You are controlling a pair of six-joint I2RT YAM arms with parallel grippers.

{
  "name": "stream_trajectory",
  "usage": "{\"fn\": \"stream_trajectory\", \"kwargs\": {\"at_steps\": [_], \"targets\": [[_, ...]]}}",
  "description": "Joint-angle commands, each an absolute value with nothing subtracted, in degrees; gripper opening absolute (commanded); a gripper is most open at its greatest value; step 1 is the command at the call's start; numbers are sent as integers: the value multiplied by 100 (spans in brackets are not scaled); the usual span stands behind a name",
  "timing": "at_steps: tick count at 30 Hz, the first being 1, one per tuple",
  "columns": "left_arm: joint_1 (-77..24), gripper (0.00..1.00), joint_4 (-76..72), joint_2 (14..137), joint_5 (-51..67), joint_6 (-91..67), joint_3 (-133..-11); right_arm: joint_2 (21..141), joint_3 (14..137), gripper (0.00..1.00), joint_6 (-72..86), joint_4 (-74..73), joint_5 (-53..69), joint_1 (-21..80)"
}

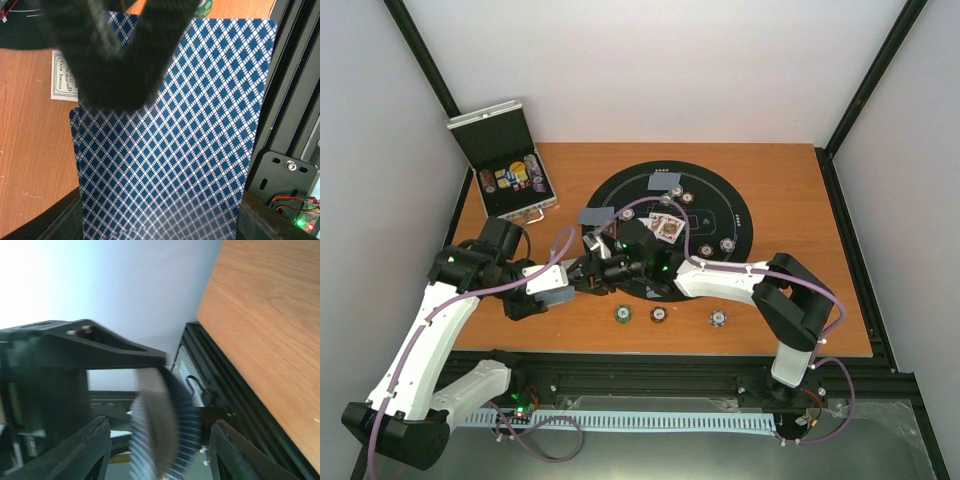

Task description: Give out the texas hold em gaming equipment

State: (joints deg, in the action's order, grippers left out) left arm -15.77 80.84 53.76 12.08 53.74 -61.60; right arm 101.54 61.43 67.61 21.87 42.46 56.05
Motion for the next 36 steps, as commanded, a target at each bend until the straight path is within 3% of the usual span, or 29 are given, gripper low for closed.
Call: {"fn": "stream_trajectory", "kwargs": {"at_steps": [1, 10, 22, 36], "targets": [[-1566, 1, 8093, 5350, 1298, 5432, -6301, 10359, 6751, 55, 6559, 2033, 4310, 5909], [-1569, 1, 8115, 5331, 1276, 5440, -6319, 10685, 6593, 48, 6820, 2359, 4394, 5862], [-1568, 1, 8111, 5355, 1318, 5439, -6292, 10281, 6025, 41, 6764, 2342, 4310, 5601], [-1571, 1, 8062, 5338, 1288, 5430, -6208, 9855, 5975, 10, 6705, 2131, 4182, 5554]]}}
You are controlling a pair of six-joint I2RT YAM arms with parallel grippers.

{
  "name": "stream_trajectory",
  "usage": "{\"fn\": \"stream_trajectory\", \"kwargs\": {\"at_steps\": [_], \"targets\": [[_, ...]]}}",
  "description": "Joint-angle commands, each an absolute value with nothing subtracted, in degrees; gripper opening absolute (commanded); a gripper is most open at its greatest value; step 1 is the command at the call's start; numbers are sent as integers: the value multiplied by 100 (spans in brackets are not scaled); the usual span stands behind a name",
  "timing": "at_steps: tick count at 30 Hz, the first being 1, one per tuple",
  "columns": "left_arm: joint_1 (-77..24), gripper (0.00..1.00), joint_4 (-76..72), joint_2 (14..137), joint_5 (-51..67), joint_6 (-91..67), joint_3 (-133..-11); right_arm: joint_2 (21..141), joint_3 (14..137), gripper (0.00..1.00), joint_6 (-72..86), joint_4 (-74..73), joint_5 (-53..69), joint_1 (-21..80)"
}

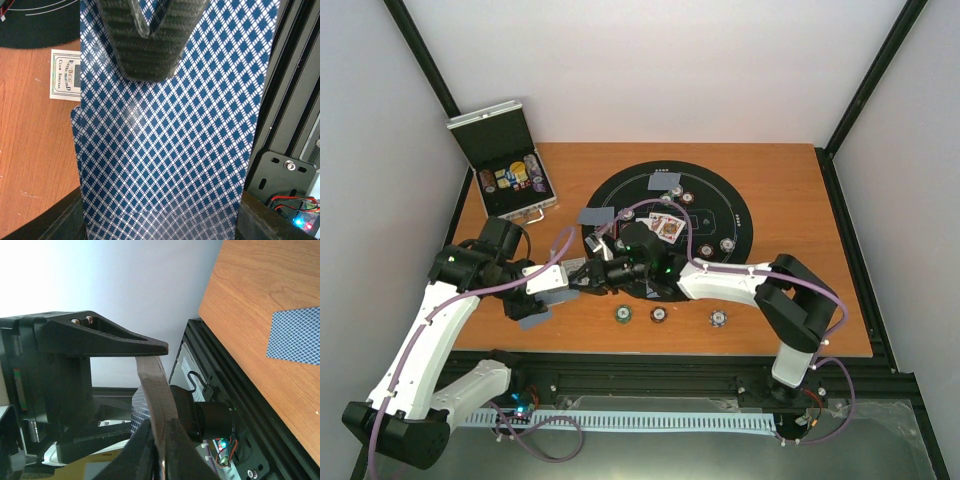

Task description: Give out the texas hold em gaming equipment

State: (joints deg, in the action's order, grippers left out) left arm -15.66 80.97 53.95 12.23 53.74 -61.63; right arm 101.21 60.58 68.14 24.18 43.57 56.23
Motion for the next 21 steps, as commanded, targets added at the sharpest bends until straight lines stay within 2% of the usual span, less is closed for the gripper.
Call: {"fn": "stream_trajectory", "kwargs": {"at_steps": [1, 3, 13, 18, 21], "targets": [[-1571, 1, 8061, 5341, 1292, 5429, -6205, 9806, 5969, 7, 6665, 2047, 4172, 5550], [-1565, 1, 8055, 5355, 1297, 5425, -6205, 9732, 5939, 3, 6600, 1896, 4145, 5555], [-1564, 1, 8045, 5338, 1222, 5458, -6152, 9463, 5833, 3, 6375, 1494, 4156, 5405], [-1564, 1, 8025, 5322, 1188, 5478, -6094, 9054, 5592, 3, 6053, 1074, 4280, 4837], [-1565, 1, 7999, 5344, 1194, 5479, -6082, 8829, 5567, 3, 5554, 340, 4374, 4246]]}}
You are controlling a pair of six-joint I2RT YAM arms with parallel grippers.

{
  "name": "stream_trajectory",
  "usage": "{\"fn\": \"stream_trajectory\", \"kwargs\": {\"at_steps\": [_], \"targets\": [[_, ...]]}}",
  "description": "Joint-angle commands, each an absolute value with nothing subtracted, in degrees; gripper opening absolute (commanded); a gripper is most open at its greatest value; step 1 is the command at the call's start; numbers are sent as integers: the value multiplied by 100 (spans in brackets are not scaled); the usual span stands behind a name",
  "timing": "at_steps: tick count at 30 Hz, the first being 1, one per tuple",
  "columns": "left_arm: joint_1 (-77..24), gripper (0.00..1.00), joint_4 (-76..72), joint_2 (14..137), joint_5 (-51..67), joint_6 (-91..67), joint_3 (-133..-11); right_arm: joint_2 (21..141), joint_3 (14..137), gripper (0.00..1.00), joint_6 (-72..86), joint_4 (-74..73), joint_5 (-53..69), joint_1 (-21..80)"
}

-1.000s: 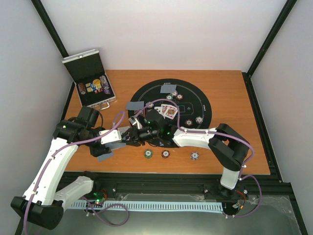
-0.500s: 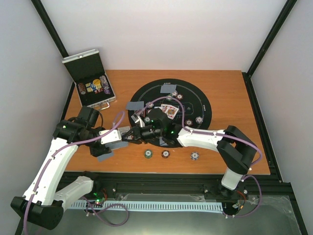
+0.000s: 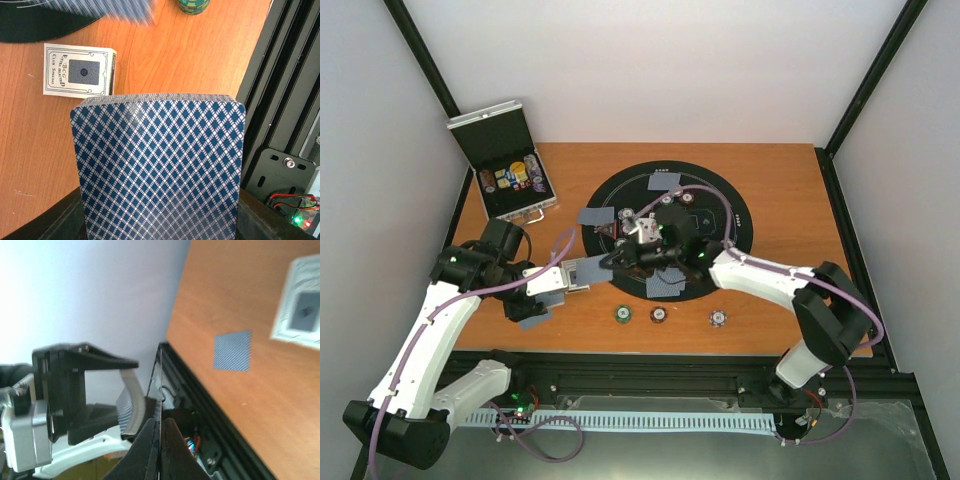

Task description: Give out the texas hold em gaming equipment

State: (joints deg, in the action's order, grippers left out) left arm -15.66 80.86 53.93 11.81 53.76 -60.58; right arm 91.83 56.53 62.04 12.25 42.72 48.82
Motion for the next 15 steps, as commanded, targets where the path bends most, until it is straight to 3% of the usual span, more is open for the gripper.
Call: {"fn": "stream_trajectory", "kwargs": {"at_steps": [1, 9, 15], "targets": [[-1564, 1, 7994, 5354, 1202, 5476, -6086, 8799, 5591, 3, 5323, 136, 4415, 3985], [-1565, 1, 7987, 5363, 1214, 5469, -6045, 9473, 6501, 3, 3492, -2228, 4092, 1706], [-1565, 1, 7962, 5387, 1180, 5485, -6014, 10766, 7724, 3, 2768, -3019, 3787, 963]]}}
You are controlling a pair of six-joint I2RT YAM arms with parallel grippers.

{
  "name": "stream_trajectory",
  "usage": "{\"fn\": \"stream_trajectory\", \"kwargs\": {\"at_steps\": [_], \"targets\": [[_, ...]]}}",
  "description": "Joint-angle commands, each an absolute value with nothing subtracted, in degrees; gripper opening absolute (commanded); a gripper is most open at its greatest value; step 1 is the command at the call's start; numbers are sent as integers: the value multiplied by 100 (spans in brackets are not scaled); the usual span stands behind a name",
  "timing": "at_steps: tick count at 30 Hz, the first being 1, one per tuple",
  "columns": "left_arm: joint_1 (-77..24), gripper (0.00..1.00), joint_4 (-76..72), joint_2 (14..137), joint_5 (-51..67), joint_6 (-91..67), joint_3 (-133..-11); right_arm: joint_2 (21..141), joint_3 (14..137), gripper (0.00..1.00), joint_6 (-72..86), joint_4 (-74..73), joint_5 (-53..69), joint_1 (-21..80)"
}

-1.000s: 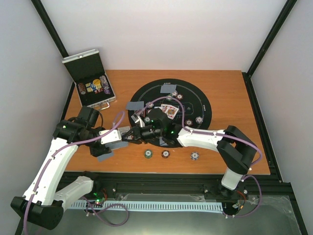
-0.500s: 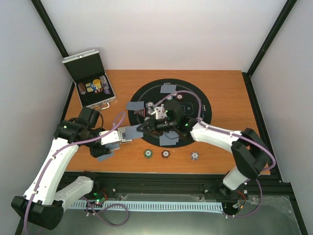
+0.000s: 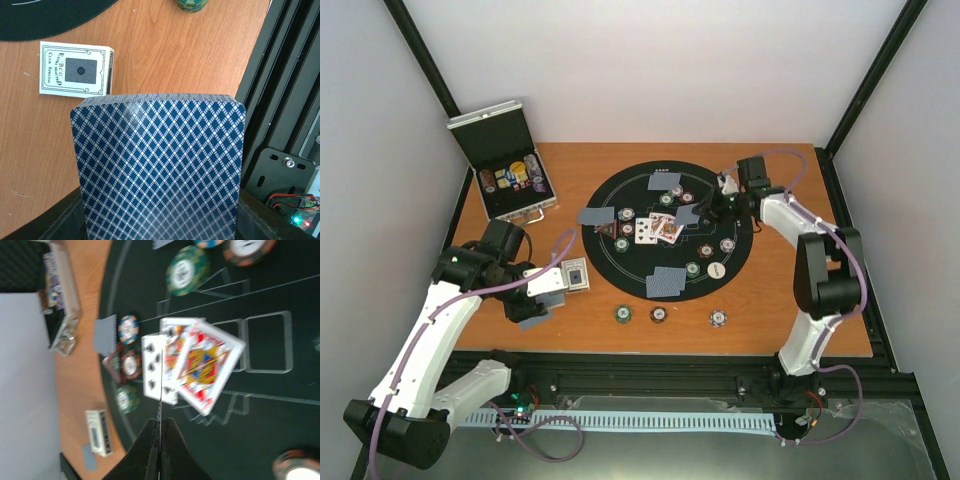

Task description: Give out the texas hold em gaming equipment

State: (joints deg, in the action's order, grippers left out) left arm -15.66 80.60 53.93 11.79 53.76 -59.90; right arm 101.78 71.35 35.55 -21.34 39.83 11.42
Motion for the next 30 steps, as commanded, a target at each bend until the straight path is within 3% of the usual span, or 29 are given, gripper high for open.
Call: {"fn": "stream_trajectory", "kwargs": {"at_steps": [1, 9, 16, 17, 25, 30], "targets": [[-1567, 1, 7953, 5395, 1183, 5485, -6008, 10966, 7929, 3, 2713, -3144, 3749, 920], [-1565, 1, 7873, 5513, 1192, 5499, -5972, 12195, 9096, 3, 2360, -3725, 3650, 800], [-1569, 1, 7846, 5571, 1209, 5502, -5960, 12573, 9609, 5, 2061, -4268, 2995, 784], [-1572, 1, 7838, 5572, 1206, 5506, -5959, 12591, 9669, 8, 2043, -4375, 2817, 782], [-1564, 1, 7900, 5612, 1268, 5477, -6054, 12379, 9911, 59, 1948, -4877, 1843, 804], [-1569, 1, 7954, 5555, 1283, 5439, -6112, 11655, 9719, 67, 2084, -4838, 1652, 1049]]}}
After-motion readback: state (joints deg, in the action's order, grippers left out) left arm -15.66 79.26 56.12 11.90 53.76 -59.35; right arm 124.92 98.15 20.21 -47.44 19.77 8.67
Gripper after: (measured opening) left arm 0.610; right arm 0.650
